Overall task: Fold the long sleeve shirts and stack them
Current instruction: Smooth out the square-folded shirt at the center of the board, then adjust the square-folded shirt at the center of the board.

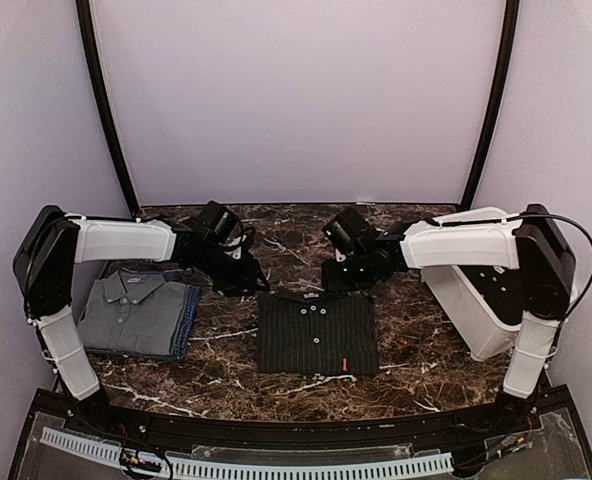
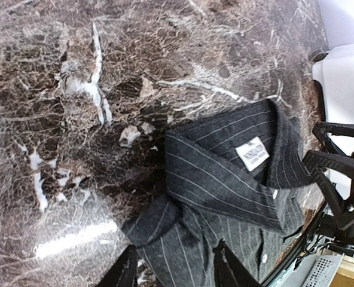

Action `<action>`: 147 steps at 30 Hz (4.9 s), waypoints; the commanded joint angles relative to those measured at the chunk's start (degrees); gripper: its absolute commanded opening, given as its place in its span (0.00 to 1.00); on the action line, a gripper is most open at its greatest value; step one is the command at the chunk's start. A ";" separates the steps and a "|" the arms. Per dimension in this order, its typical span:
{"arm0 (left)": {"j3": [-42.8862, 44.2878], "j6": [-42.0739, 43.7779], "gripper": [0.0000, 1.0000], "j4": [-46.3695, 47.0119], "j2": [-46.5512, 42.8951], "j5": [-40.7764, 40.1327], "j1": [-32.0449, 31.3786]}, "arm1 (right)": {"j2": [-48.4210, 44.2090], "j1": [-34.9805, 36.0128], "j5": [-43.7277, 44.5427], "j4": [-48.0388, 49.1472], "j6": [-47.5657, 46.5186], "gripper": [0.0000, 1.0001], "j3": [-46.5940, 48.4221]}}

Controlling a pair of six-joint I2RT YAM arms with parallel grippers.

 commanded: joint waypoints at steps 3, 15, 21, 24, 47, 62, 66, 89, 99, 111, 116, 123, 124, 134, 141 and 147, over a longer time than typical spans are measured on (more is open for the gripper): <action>2.50 1.69 0.36 -1.29 3.51 0.82 0.05 | 4.89 -0.19 -1.02 -0.06 -1.79 0.54 2.07; 3.05 1.49 0.04 -0.26 4.71 5.10 -1.19 | 5.47 0.42 -2.76 2.36 -0.72 0.31 -0.84; 4.10 2.49 0.00 0.46 3.75 5.46 -2.24 | 5.03 0.49 -2.33 1.55 -1.27 0.00 0.43; 4.15 2.79 0.00 0.70 3.36 5.32 -2.37 | 3.74 0.57 -1.30 1.09 -1.15 0.00 0.54; 3.79 3.65 0.00 3.00 4.12 5.42 -2.42 | 8.63 -2.84 -3.20 4.03 -1.76 0.51 -0.18; 3.63 3.73 0.00 4.43 3.83 5.44 -2.42 | 0.95 0.01 5.66 0.42 -0.86 0.00 -0.01; 3.50 3.99 0.00 4.79 3.55 4.66 -2.42 | -1.40 0.98 8.70 -0.90 0.09 0.00 -1.19; 9.92 9.24 0.53 -2.20 3.43 -8.34 0.00 | -5.06 -1.19 12.47 -3.11 0.62 0.50 -4.47; 4.12 7.06 0.15 1.15 -1.05 1.23 -4.73 | -10.19 2.47 6.84 -1.22 4.98 0.39 -10.98; 0.93 2.75 0.06 6.31 9.75 2.54 -6.46 | -5.15 -1.97 0.77 7.83 7.19 0.38 -22.33; 2.22 1.52 0.06 6.75 12.34 0.30 -6.46 | -3.33 -4.85 0.52 9.55 4.96 0.39 -22.02; 10.06 0.08 0.06 6.86 17.40 -2.50 -6.19 | 2.17 -9.12 1.32 9.13 -0.87 0.40 -15.15; 11.04 0.11 0.06 6.31 17.92 -2.51 -5.95 | 2.54 -9.44 1.62 8.20 -1.67 0.40 -13.66; 20.50 3.28 0.17 -0.87 15.98 -2.91 -5.73 | -6.25 -6.80 5.47 -1.81 -1.66 0.48 -7.43; 15.22 2.95 0.32 -3.25 4.65 -8.30 -5.62 | -9.43 1.84 5.90 -4.12 2.38 0.64 -6.65; 3.30 -1.60 0.49 -9.57 -8.50 -21.71 -3.28 | -3.13 6.38 5.14 -3.99 3.56 0.80 -3.22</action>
